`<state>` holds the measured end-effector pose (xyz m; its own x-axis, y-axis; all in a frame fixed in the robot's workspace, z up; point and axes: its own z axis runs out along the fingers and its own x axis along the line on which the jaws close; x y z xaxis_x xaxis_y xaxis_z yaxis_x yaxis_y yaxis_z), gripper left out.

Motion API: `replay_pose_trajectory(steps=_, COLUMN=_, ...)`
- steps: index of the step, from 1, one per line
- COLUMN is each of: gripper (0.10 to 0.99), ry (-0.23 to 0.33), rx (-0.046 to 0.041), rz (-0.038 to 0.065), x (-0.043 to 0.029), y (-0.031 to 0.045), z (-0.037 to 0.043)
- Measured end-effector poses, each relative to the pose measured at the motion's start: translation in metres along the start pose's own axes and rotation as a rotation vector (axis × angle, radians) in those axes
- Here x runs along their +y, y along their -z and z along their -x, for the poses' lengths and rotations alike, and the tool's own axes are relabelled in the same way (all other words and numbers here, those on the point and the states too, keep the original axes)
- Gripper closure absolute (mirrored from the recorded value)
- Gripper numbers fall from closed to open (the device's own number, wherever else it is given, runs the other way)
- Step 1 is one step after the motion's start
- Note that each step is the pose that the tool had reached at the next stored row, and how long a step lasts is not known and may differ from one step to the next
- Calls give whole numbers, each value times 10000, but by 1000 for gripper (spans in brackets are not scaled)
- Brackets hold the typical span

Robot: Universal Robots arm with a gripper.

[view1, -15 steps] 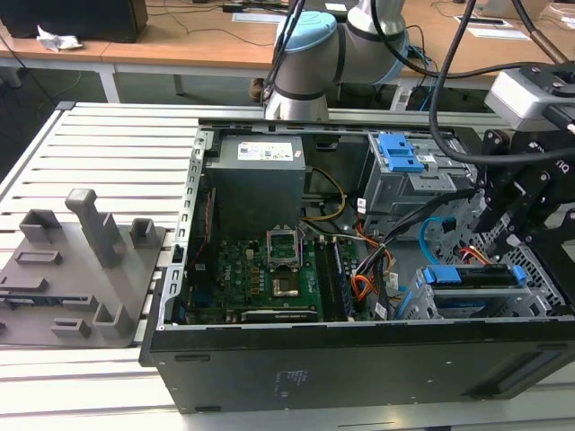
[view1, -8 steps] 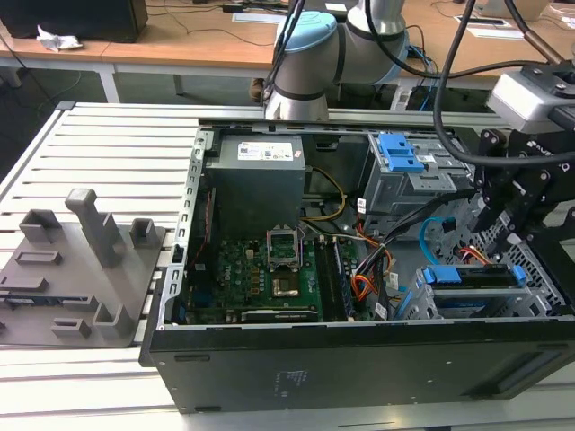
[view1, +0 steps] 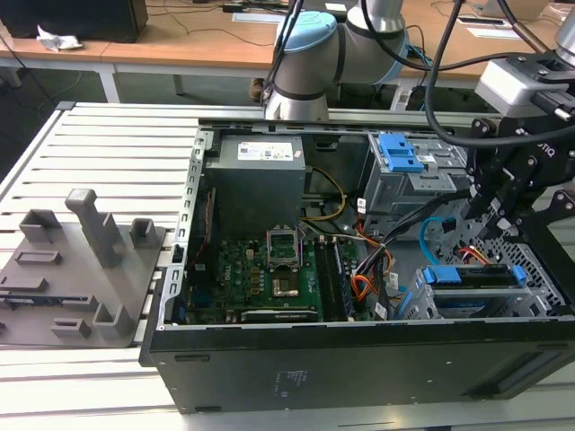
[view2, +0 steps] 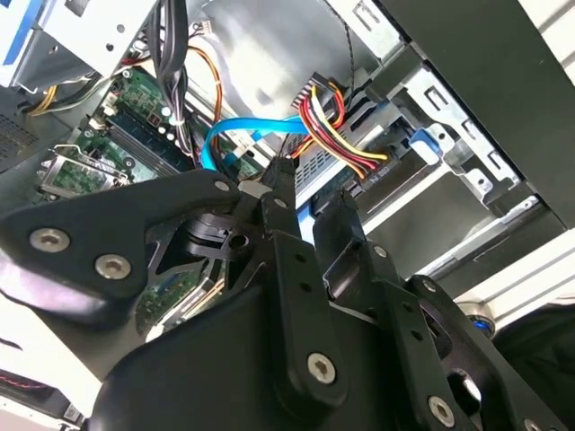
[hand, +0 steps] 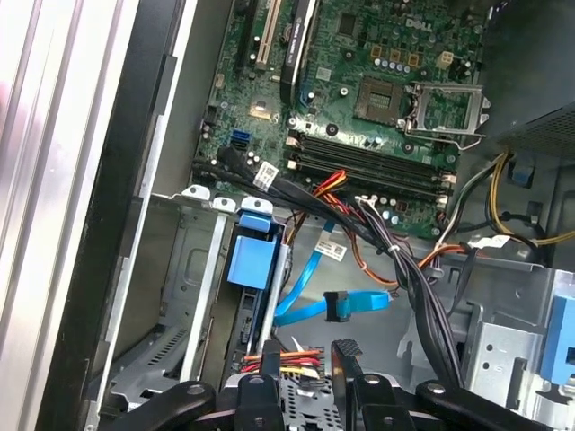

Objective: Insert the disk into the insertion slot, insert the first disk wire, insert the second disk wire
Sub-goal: 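Insert the second disk wire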

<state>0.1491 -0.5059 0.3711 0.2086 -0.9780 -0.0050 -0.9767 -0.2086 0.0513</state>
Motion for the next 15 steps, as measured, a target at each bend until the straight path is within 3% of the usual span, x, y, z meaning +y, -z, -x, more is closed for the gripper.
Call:
replay_pose_trajectory(steps=11, gripper=725, ry=-1, rx=1, rz=0, x=103, y=-16, z=47)
replay_pose_trajectory(steps=15, gripper=725, ry=5, rx=4, rz=0, x=98, y=-19, z=127)
